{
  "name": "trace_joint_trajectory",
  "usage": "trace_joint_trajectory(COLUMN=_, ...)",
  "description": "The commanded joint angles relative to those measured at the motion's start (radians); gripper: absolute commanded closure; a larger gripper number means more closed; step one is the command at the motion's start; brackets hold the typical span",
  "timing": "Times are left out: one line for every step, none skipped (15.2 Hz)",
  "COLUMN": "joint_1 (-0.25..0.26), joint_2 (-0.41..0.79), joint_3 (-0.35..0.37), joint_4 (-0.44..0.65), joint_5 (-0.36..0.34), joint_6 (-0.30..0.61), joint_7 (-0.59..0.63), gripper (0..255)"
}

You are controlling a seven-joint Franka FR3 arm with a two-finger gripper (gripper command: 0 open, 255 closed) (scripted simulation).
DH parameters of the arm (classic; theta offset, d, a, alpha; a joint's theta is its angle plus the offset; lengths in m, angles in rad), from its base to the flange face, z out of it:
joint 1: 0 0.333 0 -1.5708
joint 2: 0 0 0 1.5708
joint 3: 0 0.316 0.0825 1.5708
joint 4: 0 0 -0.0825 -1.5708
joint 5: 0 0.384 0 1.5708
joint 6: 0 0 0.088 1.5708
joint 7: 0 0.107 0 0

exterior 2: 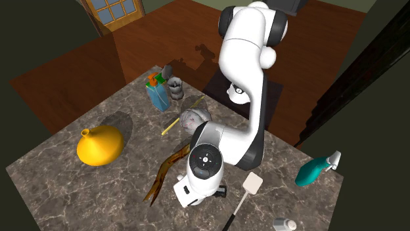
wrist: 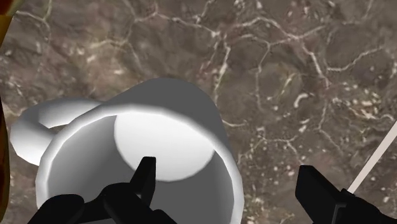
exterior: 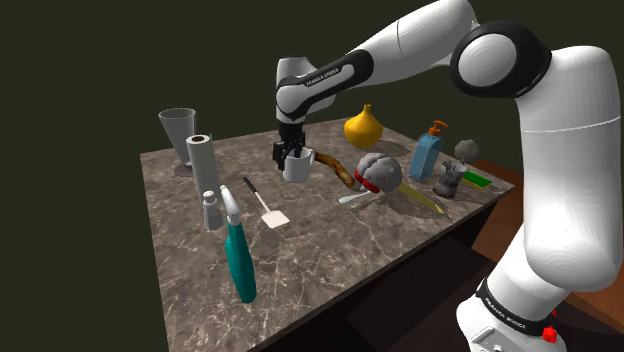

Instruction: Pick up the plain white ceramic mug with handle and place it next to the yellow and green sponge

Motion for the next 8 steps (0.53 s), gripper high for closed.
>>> trace_joint_trajectory(joint_1=0.0, joint_2=0.002, joint_3=0.0, joint_4=0.0, joint_5=0.0, joint_6=0.002, joint_7=0.0, gripper=0)
trace_joint_trajectory(joint_1=0.0, joint_2=0.002, joint_3=0.0, joint_4=0.0, joint_5=0.0, joint_6=0.002, joint_7=0.0, gripper=0)
trace_joint_trajectory(joint_1=0.0, joint_2=0.002, joint_3=0.0, joint_4=0.0, joint_5=0.0, joint_6=0.002, joint_7=0.0, gripper=0)
trace_joint_trajectory(joint_1=0.0, joint_2=0.002, joint_3=0.0, joint_4=0.0, joint_5=0.0, joint_6=0.002, joint_7=0.0, gripper=0)
trace_joint_trajectory(joint_1=0.0, joint_2=0.002, joint_3=0.0, joint_4=0.0, joint_5=0.0, joint_6=0.002, joint_7=0.0, gripper=0)
trace_joint_trajectory(joint_1=0.0, joint_2=0.002, joint_3=0.0, joint_4=0.0, joint_5=0.0, joint_6=0.002, joint_7=0.0, gripper=255)
trace_joint_trajectory(joint_1=0.0, joint_2=0.002, joint_3=0.0, joint_4=0.0, joint_5=0.0, joint_6=0.002, joint_7=0.0, gripper=255)
trace_joint_trajectory(joint_1=0.0, joint_2=0.002, joint_3=0.0, joint_4=0.0, joint_5=0.0, joint_6=0.002, joint_7=0.0, gripper=255)
